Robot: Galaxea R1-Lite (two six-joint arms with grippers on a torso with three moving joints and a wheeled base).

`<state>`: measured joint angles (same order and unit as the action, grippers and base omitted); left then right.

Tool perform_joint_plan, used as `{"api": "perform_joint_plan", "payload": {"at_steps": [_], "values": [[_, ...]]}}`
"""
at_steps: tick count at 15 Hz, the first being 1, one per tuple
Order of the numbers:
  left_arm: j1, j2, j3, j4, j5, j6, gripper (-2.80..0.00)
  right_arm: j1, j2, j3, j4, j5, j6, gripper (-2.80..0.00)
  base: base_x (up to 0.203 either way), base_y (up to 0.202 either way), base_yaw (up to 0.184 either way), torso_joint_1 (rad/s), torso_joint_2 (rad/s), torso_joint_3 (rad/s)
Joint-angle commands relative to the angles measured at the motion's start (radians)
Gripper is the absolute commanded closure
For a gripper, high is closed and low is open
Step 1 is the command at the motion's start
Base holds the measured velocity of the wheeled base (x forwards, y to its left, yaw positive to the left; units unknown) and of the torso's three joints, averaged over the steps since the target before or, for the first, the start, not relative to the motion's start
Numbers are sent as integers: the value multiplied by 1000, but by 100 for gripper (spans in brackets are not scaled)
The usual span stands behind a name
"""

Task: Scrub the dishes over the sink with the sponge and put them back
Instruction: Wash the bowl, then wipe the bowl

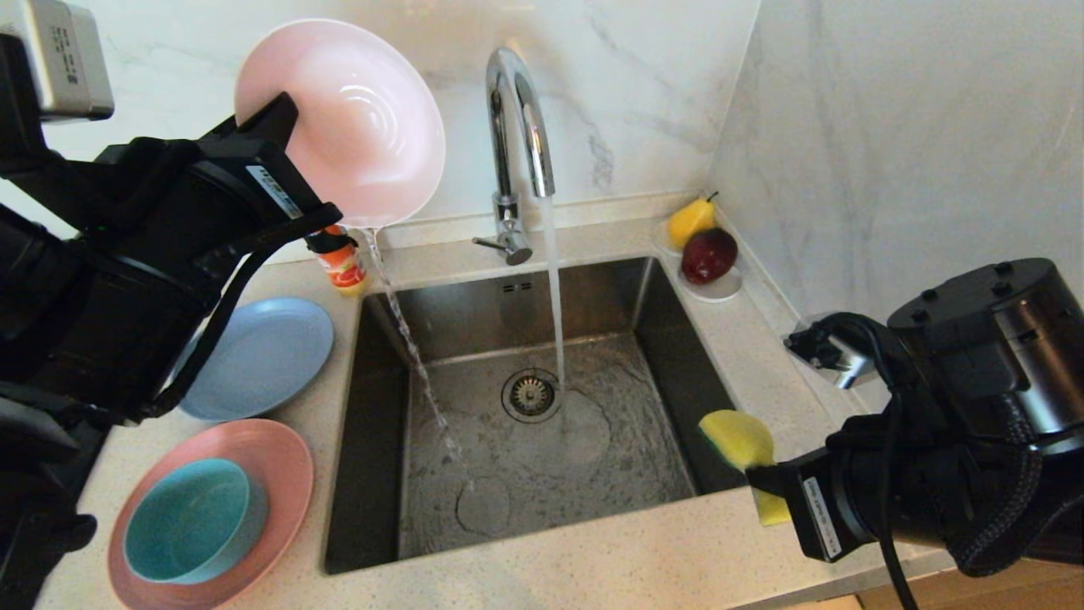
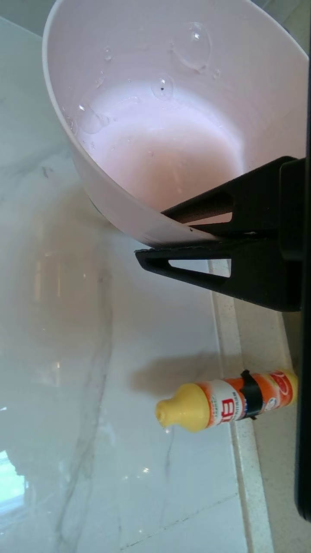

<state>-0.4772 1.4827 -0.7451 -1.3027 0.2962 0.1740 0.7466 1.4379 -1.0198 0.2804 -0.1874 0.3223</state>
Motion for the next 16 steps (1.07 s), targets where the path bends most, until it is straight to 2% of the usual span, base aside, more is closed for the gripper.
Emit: {"api": "perform_joint_plan", "payload": {"at_steps": [1,2,4,7,9,10,12,14,16], "values": [[-3,-15,-6,56,2,-1,0,4,-8,-9,2,-1,0,0,0,0,0,0,0,0],[-4,-29,-10,160,-1,-6,0,5,-13,-20,4,-1,-3,0,0,0,0,0,0,0],[-8,-70,-27,435,-14,-37,0,30,-25,-37,7,15,-3,0,0,0,0,0,0,0],[-9,-99,-142,901,-23,-147,0,63,-36,-94,42,78,-4,0,0,0,0,0,0,0],[-9,-93,-241,1130,-35,-242,0,70,-29,-157,51,116,-3,0,0,0,0,0,0,0],[-9,-91,-247,1169,-69,-264,0,71,-24,-183,60,135,-3,0,0,0,0,0,0,0],[-11,-100,-233,1214,-114,-266,0,71,-27,-231,100,196,-3,0,0,0,0,0,0,0],[-11,-115,-213,1259,-212,-266,0,71,-38,-259,133,263,3,0,0,0,0,0,0,0],[-23,-106,-188,1260,-237,-249,0,71,-43,-285,178,322,7,0,0,0,0,0,0,0]]}}
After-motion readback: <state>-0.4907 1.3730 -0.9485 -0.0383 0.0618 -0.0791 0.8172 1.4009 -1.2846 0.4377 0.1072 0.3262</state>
